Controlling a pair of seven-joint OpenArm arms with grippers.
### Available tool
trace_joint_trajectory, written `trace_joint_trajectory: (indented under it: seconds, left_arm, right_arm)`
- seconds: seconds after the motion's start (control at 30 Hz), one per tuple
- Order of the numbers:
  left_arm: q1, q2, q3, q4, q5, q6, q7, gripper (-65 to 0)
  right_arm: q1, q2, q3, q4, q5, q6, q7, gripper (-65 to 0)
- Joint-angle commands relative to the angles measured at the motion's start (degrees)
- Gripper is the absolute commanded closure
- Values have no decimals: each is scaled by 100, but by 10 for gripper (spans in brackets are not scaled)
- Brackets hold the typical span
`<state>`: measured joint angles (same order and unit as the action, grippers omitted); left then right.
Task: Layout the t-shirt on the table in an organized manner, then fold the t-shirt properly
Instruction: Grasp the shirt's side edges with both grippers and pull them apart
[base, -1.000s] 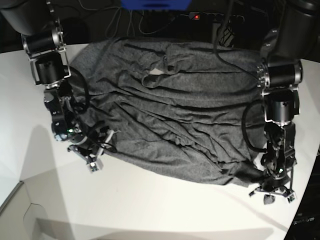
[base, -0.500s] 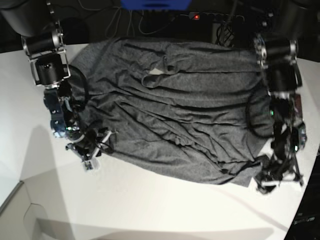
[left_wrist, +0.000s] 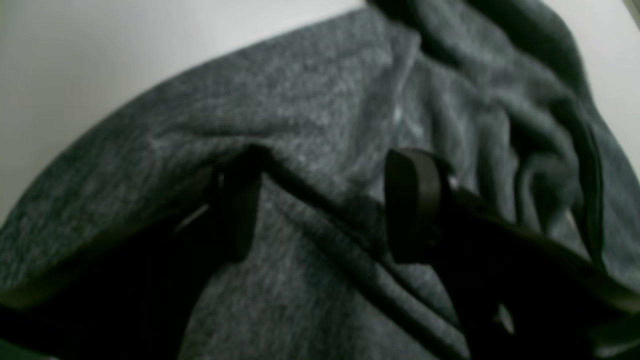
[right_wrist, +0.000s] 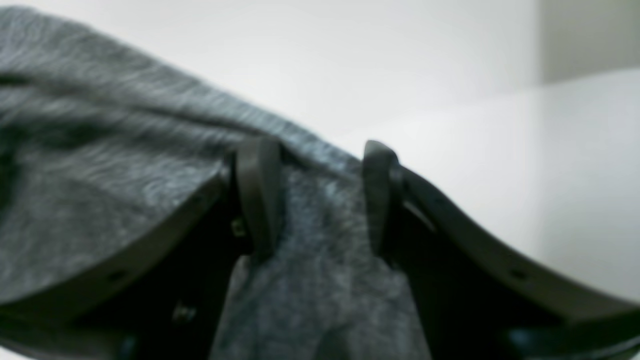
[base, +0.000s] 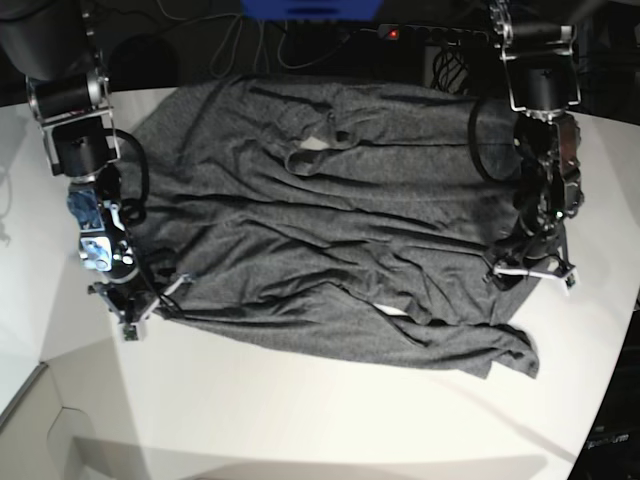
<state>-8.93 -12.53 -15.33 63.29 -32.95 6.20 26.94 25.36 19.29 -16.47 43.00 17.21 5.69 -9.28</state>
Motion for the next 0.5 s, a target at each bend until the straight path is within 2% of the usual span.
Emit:
trace_joint_trajectory:
  seconds: [0.0,0.07,0.13,0.23,0.3,0.47]
  left_arm:
    - [53,-26,-1,-65,20,132,343,-389]
    - [53,-26,-1,-56,-6,132,343,-389]
    - [53,-26,-1,-39,-6,132,343,-389]
    - [132,-8,-1,366,-15,132,396,-389]
    - [343,1,-10,955,-15,132,396,-389]
    - [528,10,-10,2089,-15,132,352,-389]
  right_arm:
    - [44,115,25,-6,-64,-354,-211,-275]
    - [53,133,25,-6,-64,-723,-211,-275]
    - [61,141,25,3,-64,-1233,-211,-275]
    - [53,238,78,144,-55,-1673,-211,-275]
    - [-71,247,297,592,-55,-1673,-246,-275]
    - [-519,212,763,1849,-55,-1400,-263,-275]
